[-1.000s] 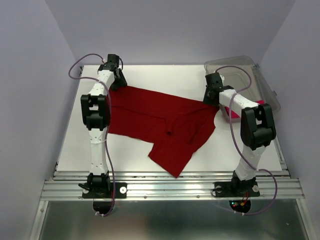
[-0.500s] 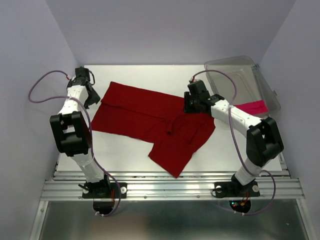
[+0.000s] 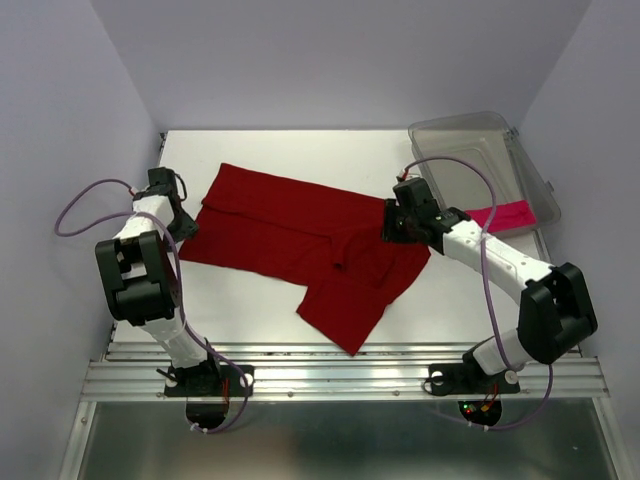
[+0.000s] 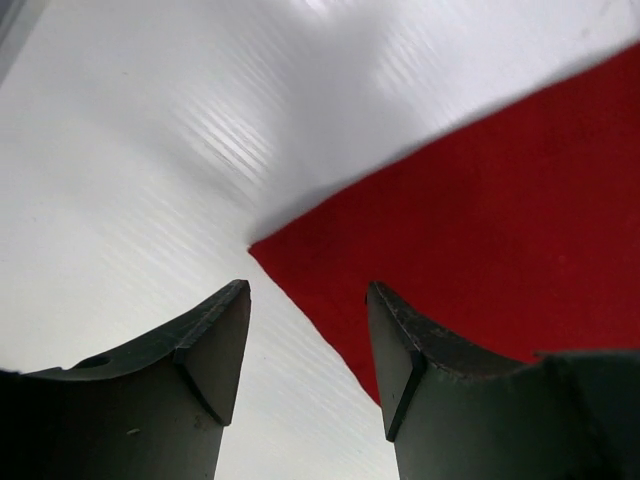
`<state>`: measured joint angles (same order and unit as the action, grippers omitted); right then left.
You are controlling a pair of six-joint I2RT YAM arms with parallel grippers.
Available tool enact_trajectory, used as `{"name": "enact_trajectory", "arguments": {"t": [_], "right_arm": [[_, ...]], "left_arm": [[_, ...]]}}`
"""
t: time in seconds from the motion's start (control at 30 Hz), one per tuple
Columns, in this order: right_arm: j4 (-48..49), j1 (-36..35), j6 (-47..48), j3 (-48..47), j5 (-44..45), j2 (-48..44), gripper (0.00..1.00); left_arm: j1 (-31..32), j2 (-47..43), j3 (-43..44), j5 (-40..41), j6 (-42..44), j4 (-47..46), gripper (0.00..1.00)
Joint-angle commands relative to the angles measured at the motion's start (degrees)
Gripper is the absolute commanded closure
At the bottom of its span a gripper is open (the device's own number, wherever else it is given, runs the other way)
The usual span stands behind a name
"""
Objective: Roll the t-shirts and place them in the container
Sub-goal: Fold the T-shirt at the center of the board.
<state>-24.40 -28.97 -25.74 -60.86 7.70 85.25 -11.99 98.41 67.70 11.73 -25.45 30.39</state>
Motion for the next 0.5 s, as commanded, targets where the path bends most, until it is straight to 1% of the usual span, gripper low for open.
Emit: {"name": "enact_trajectory", "arguments": {"t": [0.0,0.07,0.17,0.33,0.47], "right_arm": [[-0.12,-0.47,-0.37,1.88,5.02,-2.81,0.54],[-0.29,-0.47,-0.02,1.54,5.22,-1.94,0.54],[-0.47,-0.47,-0.1,-0.04,2.32,-1.41,0.55],[-0.47,-0.47,-0.54,0.04,2.4,-2.63,0.55],[-0.91,-0.47,-0.8,0.65,2.23,-3.77,0.55]], "left_arm": [[-1.2,-3.14,-1.43,0.58,-0.04,-2.79,0.39],[-1.54,-2.96,-1.96,0.67,0.23,-3.23,0.39],[-1.9,-2.09,-2.83,0.4,0.4,-3.85,0.39],[-1.99,-1.64,-4.24,-0.48,0.84,-5.51,0.39],[-2.07,1.33,-5.03,-1.62,1.55,-7.71,0.41]]}}
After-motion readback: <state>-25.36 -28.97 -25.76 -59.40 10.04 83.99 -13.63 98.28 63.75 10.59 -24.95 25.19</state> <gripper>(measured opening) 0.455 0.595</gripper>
